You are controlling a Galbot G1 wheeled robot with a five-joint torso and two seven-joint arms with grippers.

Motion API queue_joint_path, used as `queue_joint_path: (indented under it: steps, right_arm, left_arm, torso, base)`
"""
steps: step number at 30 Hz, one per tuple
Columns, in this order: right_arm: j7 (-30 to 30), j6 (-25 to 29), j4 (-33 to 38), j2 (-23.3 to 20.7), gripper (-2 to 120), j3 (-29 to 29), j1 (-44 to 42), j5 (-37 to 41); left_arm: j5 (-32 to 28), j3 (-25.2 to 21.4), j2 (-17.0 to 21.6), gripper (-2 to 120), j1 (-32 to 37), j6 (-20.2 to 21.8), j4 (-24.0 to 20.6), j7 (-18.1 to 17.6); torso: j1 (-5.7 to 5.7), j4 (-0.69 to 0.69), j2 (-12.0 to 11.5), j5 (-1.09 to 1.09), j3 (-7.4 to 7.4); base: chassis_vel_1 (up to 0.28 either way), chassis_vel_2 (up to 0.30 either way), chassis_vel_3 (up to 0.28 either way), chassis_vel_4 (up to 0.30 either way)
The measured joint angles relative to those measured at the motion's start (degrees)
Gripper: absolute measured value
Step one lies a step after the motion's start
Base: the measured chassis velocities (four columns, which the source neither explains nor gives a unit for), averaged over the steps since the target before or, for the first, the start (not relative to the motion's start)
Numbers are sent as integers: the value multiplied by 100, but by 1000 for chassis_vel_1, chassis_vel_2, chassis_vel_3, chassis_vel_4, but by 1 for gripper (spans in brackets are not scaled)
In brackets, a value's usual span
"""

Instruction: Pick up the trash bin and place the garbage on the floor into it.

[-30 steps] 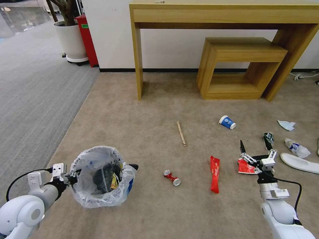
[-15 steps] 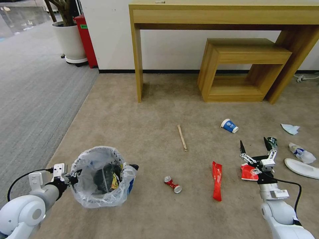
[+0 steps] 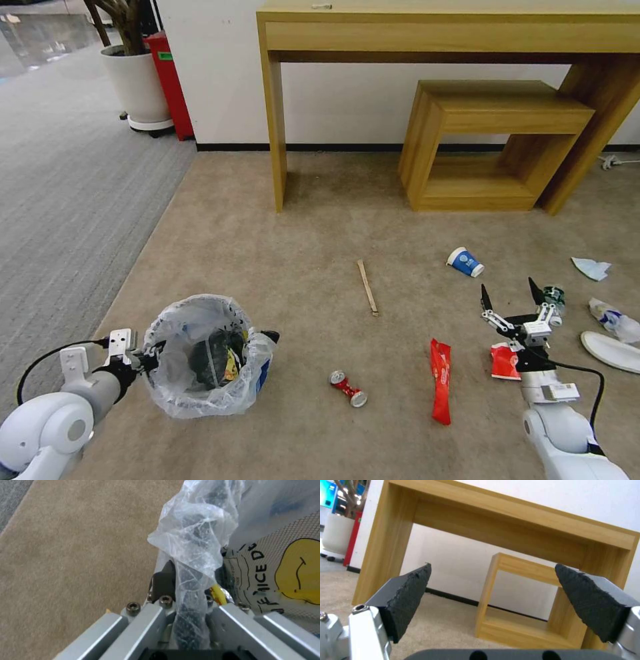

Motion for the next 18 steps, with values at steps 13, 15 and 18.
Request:
queue_joint_path:
  steps: [13, 15, 18]
  right_arm:
    - [-7, 13, -32, 28, 95, -33, 38, 4]
    - [14, 15, -41, 16, 96, -39, 39, 12]
    - [54, 16, -54, 10, 97, -53, 23, 21]
  left_arm:
    - [-5, -6, 16, 0, -1, -7, 3, 0]
    - [-10, -5, 19, 0, -12, -7, 8, -1]
    - [-12, 0, 23, 0, -17, -7, 20, -1]
  torso:
    - [0, 1, 0, 0, 0]
    - [0, 0, 0, -1, 0]
    - [0, 0, 0, 0, 0]
  base:
    - [-58, 69, 69, -73]
    - [-43, 52, 30, -44]
    - [0, 0, 0, 0]
